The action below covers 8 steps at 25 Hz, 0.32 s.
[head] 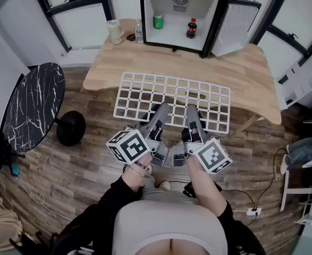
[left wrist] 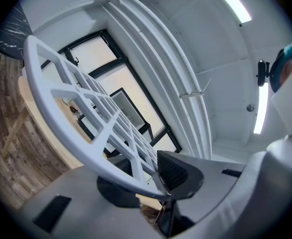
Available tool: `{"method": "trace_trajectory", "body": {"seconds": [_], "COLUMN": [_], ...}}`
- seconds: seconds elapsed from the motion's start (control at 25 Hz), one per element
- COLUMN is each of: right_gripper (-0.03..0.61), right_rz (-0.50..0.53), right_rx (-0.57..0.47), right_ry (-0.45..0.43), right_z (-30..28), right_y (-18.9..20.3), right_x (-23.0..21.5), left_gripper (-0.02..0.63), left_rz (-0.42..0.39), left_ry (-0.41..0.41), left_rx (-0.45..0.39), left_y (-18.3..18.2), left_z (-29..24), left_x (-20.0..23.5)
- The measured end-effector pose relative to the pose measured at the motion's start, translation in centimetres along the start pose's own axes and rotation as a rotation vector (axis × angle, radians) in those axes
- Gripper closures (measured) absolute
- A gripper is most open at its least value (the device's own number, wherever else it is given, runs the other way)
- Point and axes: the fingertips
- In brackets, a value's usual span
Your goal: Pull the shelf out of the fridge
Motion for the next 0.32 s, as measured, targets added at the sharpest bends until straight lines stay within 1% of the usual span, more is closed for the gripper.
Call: {"method": "trace_trajectory", "body": {"seconds": [0.16,0.32], "right_gripper": [0.468,0.468], "right_rz": [0.001,-0.003], "right_rx": [0.005,0.005], "right_ry": [0.007,-0.019], "right_z": [0.16,-0.23], "right_y": [0.01,-0.27], "right_x": [-0.19,0.13], "left_gripper": [0.506,0.506], "left_rz": [0.001,-0.010], "left_ry": [-0.002,-0.004], "left_rx": [-0.002,-0.008], "left_y": [0.13,-0.07], "left_z": [0.06,-0.03], "left_x": [-0.02,-0.24]}}
Point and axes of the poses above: the fingertips, and each gripper's own axes: z backward along the fingers, x to its left, y out of its underside, and after that the axes turned 12 degrees about -y, right-handed
